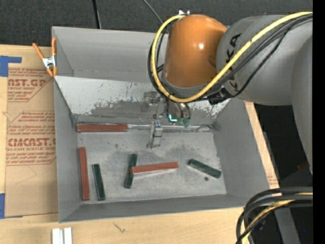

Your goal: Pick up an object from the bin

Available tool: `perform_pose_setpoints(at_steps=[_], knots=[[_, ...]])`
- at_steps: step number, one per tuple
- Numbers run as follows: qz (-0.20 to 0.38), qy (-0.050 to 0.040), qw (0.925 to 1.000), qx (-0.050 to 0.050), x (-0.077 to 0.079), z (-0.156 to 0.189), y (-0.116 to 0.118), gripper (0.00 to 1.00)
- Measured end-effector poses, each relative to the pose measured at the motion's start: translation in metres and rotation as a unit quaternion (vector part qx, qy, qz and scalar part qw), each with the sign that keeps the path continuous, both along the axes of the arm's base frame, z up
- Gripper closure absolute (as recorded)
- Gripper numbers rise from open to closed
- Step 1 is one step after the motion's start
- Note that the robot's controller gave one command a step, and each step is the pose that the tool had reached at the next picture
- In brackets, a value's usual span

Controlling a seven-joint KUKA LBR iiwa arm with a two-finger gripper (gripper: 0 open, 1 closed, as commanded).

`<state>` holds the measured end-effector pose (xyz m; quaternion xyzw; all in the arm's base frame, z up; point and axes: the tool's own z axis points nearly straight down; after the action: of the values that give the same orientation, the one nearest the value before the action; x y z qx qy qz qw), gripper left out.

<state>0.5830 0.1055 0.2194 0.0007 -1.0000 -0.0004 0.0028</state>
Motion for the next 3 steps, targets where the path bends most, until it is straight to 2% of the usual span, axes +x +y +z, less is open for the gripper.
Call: perform_pose_setpoints(at_steps=[1,2,3], knots=[[0.000,-0.0022,1.0000,0.000,0.001,0.003,0.000,0.00],[0.051,-0.0020,0.9987,0.000,-0.009,0.039,0.007,0.00],[0.111,-0.0108,0.9937,0.000,-0.009,0.020,0.008,0.00]])
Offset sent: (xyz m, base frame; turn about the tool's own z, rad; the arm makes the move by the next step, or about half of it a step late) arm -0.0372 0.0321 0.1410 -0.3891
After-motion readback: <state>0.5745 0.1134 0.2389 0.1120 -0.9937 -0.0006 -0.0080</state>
